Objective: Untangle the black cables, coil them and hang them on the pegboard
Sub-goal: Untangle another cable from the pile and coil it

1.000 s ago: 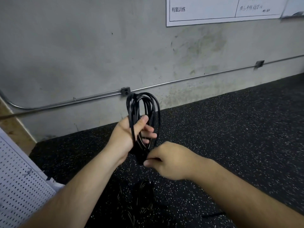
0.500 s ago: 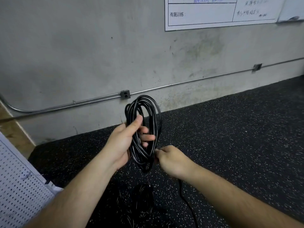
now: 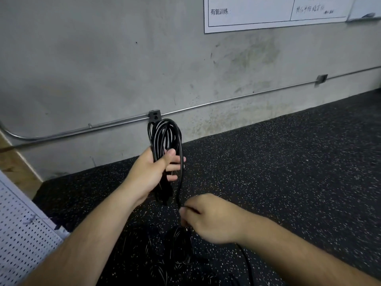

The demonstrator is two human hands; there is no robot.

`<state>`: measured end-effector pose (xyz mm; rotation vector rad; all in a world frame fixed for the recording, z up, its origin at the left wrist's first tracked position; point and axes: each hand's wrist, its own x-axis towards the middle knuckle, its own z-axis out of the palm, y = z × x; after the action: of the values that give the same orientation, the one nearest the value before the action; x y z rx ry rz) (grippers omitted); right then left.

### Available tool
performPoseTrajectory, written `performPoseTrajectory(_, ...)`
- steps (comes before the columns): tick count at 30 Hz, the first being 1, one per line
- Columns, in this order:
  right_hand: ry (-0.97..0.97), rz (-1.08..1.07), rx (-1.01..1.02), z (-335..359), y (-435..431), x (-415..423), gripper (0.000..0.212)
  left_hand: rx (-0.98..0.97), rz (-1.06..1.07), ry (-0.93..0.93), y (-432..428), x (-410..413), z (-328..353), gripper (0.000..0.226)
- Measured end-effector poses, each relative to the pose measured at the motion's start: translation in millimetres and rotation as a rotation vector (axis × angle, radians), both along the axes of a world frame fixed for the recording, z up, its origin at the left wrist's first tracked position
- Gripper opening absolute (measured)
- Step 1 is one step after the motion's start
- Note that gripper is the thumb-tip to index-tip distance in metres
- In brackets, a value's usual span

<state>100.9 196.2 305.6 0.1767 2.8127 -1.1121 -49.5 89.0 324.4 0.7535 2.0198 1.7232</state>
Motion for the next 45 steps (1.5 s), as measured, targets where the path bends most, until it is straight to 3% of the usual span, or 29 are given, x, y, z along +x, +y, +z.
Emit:
performPoseTrajectory(3, 0.014, -0.137, -0.106, -2.5, 12.9, -5.4, 0.039, 0.022, 0.016, -0.003, 3.0, 4.5, 0.5, 0.024)
performPoseTrajectory(6, 0.007, -0.244, -0.201, -6.1, 21.7, -12.5, 0.039, 0.085, -0.022, -0.141, 5.0, 11.4, 1.4, 0.024)
performPoseTrajectory(11, 0.032, -0.259, -0.175, -9.9, 20.2, -15.1, 0.041, 0.149, -0.192, -0.281, 7.4, 27.5, 5.6, 0.035)
performPoseTrajectory(16, 0.051, -0.174, -0.092, -8.5, 21.7, -11.0, 0.042, 0.099, -0.209, -0.146, 7.2, 26.6, 1.3, 0.043)
performPoseTrajectory(20, -0.077, -0.066, -0.129, -12.8, 17.3, -3.1, 0.034, 0.080, -0.138, -0.067, 4.3, 14.3, 1.1, 0.049)
performPoseTrajectory(27, -0.144, 0.071, -0.182, -6.7, 22.7, 11.1, 0.018, 0.006, -0.101, 0.065, 3.3, 2.2, -6.6, 0.024)
performPoseTrajectory(31, -0.261, 0.125, -0.182, -22.2, 27.8, 19.1, 0.031, -0.006, 0.012, 0.183, -8.3, -11.6, 1.5, 0.043)
performPoseTrajectory(34, -0.362, 0.173, -0.025, -49.6, 27.0, 31.8, 0.032, 0.005, 0.143, 0.227, -26.2, -35.9, 10.2, 0.045)
performPoseTrajectory(36, -0.302, 0.119, 0.100, -56.0, 30.7, 35.0, 0.027, -0.006, 0.196, 0.243, -32.5, -45.7, 15.9, 0.051)
performPoseTrajectory(40, -0.067, -0.039, 0.037, -41.4, 31.9, 24.5, 0.030, 0.064, 0.115, 0.167, -26.9, -35.1, 15.9, 0.034)
performPoseTrajectory(43, 0.127, -0.126, 0.113, -34.5, 29.1, 6.8, 0.016, 0.031, -0.005, 0.153, -18.3, -20.4, 11.3, 0.054)
performPoseTrajectory(45, 0.202, -0.185, 0.080, -34.8, 29.1, -8.4, 0.029, 0.024, -0.073, 0.154, -13.6, -9.6, 14.1, 0.065)
